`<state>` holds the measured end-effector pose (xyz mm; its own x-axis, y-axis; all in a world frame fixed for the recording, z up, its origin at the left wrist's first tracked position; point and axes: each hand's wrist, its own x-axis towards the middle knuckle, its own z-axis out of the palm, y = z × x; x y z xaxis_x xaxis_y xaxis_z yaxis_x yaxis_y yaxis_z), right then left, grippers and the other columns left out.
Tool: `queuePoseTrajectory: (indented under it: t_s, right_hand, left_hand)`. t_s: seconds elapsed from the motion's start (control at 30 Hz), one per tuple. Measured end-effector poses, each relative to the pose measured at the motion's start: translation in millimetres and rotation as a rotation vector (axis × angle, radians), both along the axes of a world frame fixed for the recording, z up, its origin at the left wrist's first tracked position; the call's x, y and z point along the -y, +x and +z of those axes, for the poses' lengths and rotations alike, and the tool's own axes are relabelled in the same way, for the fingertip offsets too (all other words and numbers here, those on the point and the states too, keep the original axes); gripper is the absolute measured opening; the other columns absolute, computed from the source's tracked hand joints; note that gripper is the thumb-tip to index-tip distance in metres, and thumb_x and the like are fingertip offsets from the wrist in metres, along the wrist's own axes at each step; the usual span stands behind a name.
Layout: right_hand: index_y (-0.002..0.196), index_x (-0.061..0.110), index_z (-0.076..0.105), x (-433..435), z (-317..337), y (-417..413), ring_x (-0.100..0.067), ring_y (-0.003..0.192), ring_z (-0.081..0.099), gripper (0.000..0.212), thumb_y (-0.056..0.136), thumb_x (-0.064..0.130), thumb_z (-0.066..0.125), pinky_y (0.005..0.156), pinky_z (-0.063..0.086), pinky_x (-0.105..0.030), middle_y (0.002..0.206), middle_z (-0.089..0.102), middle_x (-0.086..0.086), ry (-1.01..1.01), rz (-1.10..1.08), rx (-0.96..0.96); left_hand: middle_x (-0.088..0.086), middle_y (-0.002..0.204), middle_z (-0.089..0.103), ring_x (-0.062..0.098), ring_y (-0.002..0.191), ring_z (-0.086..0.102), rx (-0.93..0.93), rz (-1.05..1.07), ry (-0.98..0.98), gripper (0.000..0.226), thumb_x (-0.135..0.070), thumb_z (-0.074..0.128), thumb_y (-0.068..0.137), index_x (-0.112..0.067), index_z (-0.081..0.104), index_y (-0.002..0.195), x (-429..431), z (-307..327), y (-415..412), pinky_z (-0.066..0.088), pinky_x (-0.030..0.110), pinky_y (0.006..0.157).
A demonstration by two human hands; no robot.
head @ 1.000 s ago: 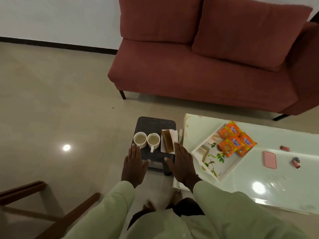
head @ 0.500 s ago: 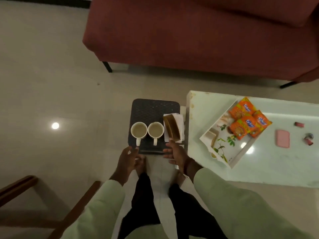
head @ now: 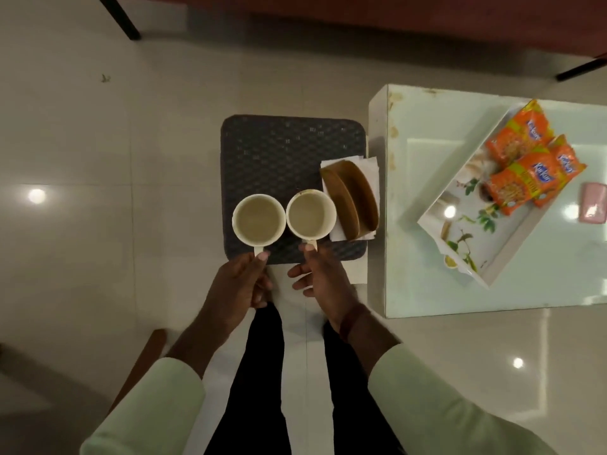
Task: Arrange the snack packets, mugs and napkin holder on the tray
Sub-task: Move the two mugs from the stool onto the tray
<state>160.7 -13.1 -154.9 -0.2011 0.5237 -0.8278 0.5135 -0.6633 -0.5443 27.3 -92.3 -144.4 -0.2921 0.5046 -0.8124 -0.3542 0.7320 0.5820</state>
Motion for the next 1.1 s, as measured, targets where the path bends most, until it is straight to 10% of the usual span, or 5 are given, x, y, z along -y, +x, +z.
queuePoseTrajectory:
  t_s: [0.23,0.7,1.1]
  right_hand:
    - [0.077,0.021,0.051,9.1,-17.7,1.1,-0.009,0.062,0.053,0.035,0.105,0.036,0.037,0.054,0.044,-0.012,0.076,0.059,-0.014,0.088,-0.045,-0.076]
    - [0.064,0.032,0.049,9.5,31.9,1.5,-0.019,0.069,0.044,0.042,0.105,0.038,0.037,0.069,0.039,-0.035,0.071,0.049,-0.011,0.119,-0.14,-0.116]
    - [0.067,0.026,0.049,-22.7,118.1,60.1,-0.016,0.065,0.041,0.041,0.095,0.056,0.044,0.059,0.038,-0.022,0.069,0.045,-0.01,0.184,-0.382,-0.286]
  left_hand:
    - [-0.001,0.058,0.064,0.007,0.051,0.054,0.007,0.018,0.071,0.029,-0.024,0.048,0.101,-0.004,0.063,0.087,5.9,-24.0,6.6,0.057,0.028,0.06]
    - [-0.002,0.054,0.055,0.005,0.048,0.049,-0.089,0.009,0.11,0.032,-0.024,0.046,0.101,-0.006,0.062,0.079,-0.1,24.1,0.3,0.057,0.028,0.058]
    - [0.004,0.051,0.051,0.008,0.042,0.044,-0.025,-0.03,0.193,0.031,-0.043,0.054,0.08,-0.017,0.068,0.068,-54.9,121.7,42.2,0.053,0.029,0.051]
